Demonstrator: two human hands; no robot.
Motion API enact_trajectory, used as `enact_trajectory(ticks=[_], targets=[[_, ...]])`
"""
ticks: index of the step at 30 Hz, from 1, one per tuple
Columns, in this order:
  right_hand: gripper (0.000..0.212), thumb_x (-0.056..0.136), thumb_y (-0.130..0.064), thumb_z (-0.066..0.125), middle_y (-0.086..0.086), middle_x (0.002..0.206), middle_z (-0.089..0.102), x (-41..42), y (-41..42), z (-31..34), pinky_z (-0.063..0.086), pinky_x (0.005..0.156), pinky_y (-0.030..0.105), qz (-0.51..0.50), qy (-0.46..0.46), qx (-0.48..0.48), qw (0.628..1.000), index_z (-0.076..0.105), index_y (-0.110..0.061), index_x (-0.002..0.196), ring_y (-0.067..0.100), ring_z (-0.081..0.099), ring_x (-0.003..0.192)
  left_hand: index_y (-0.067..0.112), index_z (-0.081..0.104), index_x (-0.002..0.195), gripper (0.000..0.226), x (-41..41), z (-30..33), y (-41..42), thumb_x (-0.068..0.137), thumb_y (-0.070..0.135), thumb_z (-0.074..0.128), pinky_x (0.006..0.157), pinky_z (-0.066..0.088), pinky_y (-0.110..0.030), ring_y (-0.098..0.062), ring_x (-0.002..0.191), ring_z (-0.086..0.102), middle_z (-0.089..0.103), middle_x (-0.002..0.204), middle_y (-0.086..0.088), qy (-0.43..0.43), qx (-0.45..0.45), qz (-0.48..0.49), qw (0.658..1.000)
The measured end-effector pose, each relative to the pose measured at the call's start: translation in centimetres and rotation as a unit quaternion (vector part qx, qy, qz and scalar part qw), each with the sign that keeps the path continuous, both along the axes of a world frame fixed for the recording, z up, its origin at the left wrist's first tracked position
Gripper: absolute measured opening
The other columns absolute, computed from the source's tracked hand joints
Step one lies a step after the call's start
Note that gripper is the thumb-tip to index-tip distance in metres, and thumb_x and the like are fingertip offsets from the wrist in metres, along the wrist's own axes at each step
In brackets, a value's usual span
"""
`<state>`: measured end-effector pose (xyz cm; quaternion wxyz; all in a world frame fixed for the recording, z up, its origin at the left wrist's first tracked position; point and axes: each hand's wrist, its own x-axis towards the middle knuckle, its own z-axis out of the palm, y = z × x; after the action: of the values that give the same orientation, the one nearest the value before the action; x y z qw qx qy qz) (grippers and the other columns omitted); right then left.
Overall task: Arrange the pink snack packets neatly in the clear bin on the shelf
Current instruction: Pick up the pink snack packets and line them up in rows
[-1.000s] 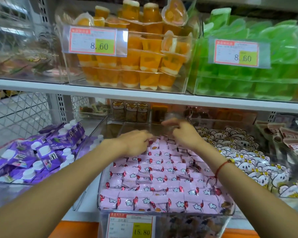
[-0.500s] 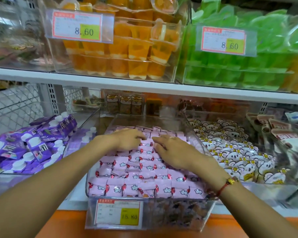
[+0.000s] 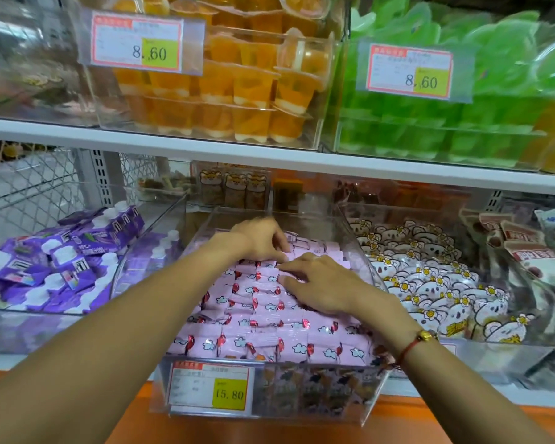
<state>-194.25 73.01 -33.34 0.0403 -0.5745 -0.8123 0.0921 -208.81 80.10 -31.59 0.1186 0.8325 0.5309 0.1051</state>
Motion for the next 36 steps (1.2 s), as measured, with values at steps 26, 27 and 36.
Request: enact_trajectory(ticks=[26,27,36], targets=[[0.084,0.073,-0.043,0.077,-0.001,0.143,0.039,-0.6,-1.2,2.7,0.037,0.1,0.03,-0.041,0.369,0.126,0.92,0.03,-0.021,0.139,0.016,0.041,0.128,0.003,0.06,0.096,0.01,-2.8,2.5,-6.3,0.095,0.007,0.051,0.065,0.059,-0.029,-0.02,0.082,0.062,0.063,0.095,-0.015,-0.747,-0.221,0.25,0.575],[0.074,0.075,-0.036,0.077,-0.004,0.138,0.045,-0.9,-1.5,2.9,0.039,0.099,0.027,-0.009,0.385,0.15,0.911,0.037,-0.023,0.136,0.012,0.045,0.123,0.002,0.061,0.096,0.01,-3.0,2.5,-6.7,0.095,0.008,0.052,0.062,0.059,-0.031,-0.023,0.087,0.063,0.063,0.095,-0.016,-0.747,-0.269,0.238,0.56],[0.029,0.077,-0.035,0.075,-0.006,0.049,0.059,0.1,-0.9,3.6,0.043,0.053,0.013,-0.13,0.569,-0.001,0.812,0.074,-0.006,0.08,0.001,0.058,0.049,0.024,0.057,0.118,0.035,-4.1,1.1,-8.1,0.088,0.04,0.061,0.074,0.058,-0.03,-0.012,0.093,0.069,0.065,0.11,-0.001,-0.523,-0.172,0.103,0.828]])
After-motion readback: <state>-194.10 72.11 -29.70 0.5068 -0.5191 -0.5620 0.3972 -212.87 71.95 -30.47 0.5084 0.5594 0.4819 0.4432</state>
